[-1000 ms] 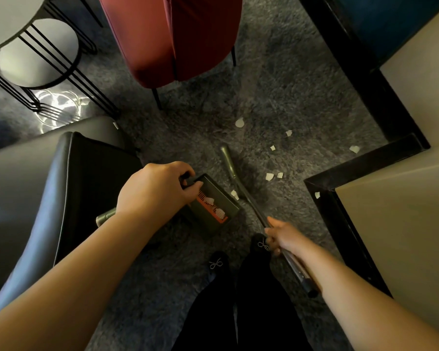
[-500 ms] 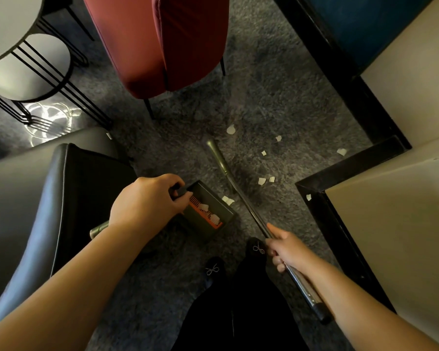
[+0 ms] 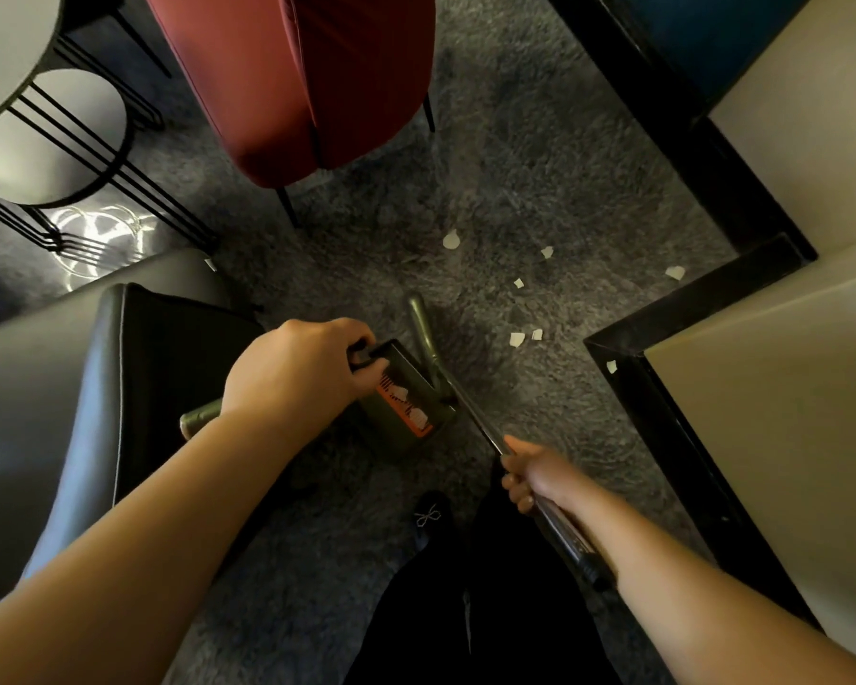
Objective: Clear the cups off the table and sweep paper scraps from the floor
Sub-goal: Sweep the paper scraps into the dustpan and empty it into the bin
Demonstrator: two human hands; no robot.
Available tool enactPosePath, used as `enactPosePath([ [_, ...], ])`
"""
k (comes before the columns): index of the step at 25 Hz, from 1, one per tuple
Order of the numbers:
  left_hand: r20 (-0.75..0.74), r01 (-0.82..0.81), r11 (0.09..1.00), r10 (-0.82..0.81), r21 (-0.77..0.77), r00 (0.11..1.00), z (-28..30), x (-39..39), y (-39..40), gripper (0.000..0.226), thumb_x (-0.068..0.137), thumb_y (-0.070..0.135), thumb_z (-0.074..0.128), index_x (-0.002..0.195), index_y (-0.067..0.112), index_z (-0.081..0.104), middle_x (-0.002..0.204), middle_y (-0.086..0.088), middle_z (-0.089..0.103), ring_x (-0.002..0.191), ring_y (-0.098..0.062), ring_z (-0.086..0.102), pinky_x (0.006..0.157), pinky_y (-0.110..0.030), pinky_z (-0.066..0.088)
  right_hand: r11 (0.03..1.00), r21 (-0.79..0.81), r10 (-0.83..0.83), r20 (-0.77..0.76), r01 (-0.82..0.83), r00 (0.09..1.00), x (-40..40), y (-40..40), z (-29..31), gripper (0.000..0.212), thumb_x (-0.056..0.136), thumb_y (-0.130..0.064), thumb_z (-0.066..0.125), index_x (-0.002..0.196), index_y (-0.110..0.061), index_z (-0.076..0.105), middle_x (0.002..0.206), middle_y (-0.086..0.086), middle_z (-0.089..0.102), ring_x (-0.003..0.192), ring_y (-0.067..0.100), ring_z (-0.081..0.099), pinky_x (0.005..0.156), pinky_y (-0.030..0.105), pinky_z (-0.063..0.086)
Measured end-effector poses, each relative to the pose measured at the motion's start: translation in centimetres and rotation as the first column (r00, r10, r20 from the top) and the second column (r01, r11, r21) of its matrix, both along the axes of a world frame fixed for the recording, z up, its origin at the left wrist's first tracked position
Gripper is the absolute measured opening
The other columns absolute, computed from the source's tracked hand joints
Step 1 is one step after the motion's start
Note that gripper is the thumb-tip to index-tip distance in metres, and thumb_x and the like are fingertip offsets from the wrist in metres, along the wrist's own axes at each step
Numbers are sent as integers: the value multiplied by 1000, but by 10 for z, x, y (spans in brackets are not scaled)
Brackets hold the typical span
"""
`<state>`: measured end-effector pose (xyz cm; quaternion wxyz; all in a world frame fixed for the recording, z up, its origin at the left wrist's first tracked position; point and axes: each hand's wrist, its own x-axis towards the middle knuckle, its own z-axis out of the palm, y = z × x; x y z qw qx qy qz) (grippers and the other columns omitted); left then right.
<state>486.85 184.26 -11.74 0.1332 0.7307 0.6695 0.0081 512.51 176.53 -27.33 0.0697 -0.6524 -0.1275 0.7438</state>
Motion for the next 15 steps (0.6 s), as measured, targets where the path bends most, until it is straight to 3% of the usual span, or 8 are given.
enactPosePath([
  [2,0,-10,1000,10,-3,1000,-1,-7,-1,23,77,56,63,93,39,66,63,12,57,56,-11,55,46,-20,40,999,14,32,10,-32,999,-3,-2,4,40,102,-4,34,134,-29,33,62,8,34,26,6,30,29,12,25],
  [4,16,-19,1000,19,1,1000,-3,-13,0,25,76,56,63,93,39,67,65,12,59,57,-12,57,47,-22,43,999,23,38,24,-39,999,-3,-4,12,49,102,-6,33,146,-25,26,62,7,34,27,5,29,30,11,24],
  [10,24,-12,1000,12,4,1000,-4,-13,-1,25,77,55,63,93,37,68,65,9,61,58,-15,60,49,-26,49,997,49,-57,28,56,998,9,0,27,54,101,-5,34,149,-29,24,61,6,33,29,6,28,31,12,26],
  [15,35,-13,1000,13,19,999,-2,-13,-5,22,78,52,66,93,35,69,64,9,62,57,-16,60,49,-25,46,992,127,-5,99,-7,995,-2,17,12,56,100,-3,36,151,-22,21,60,7,39,33,9,35,31,16,30],
])
